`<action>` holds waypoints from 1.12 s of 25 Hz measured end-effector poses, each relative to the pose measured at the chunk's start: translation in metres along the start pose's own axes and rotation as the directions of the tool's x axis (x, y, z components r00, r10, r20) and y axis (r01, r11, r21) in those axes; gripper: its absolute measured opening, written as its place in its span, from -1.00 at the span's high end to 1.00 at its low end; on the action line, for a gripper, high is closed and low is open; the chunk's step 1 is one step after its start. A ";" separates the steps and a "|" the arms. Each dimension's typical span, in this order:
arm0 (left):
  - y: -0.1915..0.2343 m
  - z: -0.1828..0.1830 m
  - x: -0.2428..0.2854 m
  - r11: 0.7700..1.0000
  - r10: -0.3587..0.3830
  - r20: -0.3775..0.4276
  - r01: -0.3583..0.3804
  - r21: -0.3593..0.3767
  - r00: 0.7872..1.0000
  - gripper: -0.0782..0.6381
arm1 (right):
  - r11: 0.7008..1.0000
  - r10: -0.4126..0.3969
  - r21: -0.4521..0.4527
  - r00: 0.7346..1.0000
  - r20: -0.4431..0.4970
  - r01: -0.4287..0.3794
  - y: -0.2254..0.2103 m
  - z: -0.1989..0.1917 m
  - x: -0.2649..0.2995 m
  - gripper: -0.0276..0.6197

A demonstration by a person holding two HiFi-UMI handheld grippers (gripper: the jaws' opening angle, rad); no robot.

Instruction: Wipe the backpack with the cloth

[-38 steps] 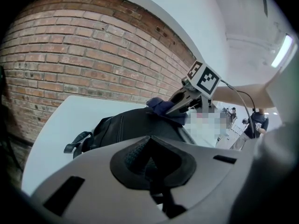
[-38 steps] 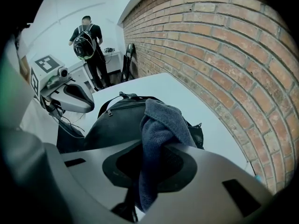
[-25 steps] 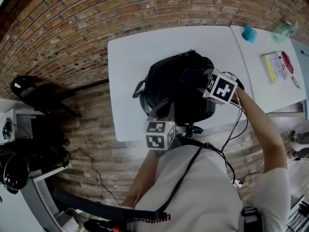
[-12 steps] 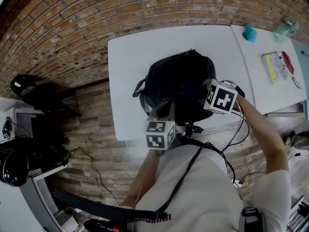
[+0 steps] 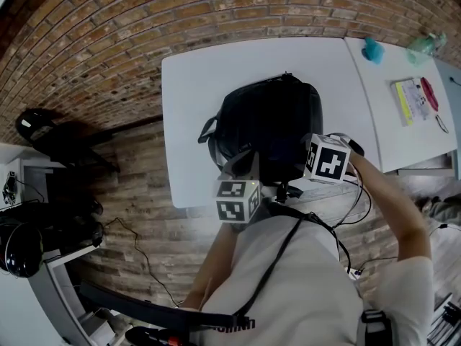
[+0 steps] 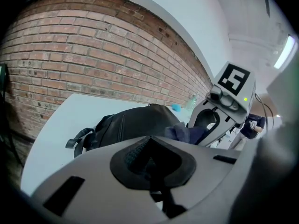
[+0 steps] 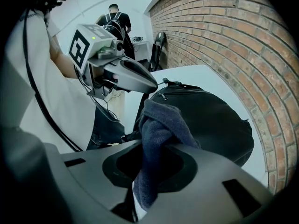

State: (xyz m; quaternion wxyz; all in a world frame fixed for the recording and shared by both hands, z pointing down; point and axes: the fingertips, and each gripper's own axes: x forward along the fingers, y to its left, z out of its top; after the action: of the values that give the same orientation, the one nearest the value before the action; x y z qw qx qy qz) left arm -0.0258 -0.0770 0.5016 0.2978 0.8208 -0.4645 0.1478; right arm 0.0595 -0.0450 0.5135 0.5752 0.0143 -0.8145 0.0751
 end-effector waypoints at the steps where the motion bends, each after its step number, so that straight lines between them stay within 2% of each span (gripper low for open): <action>1: 0.000 0.000 0.000 1.000 0.001 0.001 -0.001 -0.001 1.000 0.77 | 1.000 0.011 -0.004 1.000 -0.004 -0.011 0.004 -0.001 0.001 0.71; 8: 0.002 -0.003 -0.004 1.000 0.012 0.006 -0.012 -0.010 1.000 0.77 | 0.997 0.066 -0.035 0.997 -0.034 -0.067 0.028 -0.005 0.010 0.71; 14: 0.004 -0.004 -0.011 0.999 0.029 0.013 -0.029 -0.018 0.999 0.77 | 0.997 0.073 -0.026 0.997 -0.020 -0.074 0.020 -0.002 0.003 0.71; 17: 0.006 -0.005 -0.015 0.999 0.043 0.017 -0.043 -0.025 0.999 0.77 | 1.000 0.017 0.012 0.998 0.060 -0.018 -0.010 0.016 -0.020 0.71; 21: 0.005 -0.006 -0.020 0.998 0.058 0.024 -0.057 -0.036 0.998 0.77 | 0.992 -0.120 0.059 0.985 0.123 0.114 -0.071 0.038 -0.047 0.71; 25: 0.001 -0.006 -0.024 0.996 0.079 0.033 -0.078 -0.049 0.996 0.77 | 0.971 -0.203 0.157 0.970 0.136 0.181 -0.128 0.048 -0.053 0.71; 28: -0.003 -0.007 -0.027 0.993 0.099 0.043 -0.096 -0.063 0.994 0.77 | 0.952 -0.254 0.203 0.962 0.100 0.230 -0.162 0.047 -0.047 0.71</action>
State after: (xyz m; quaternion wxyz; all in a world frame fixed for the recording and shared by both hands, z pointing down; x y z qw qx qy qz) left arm -0.0376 -0.0534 0.4915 0.3042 0.7910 -0.5149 0.1291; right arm 0.0494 -0.2145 0.4717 0.5239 0.1737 -0.8300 0.0802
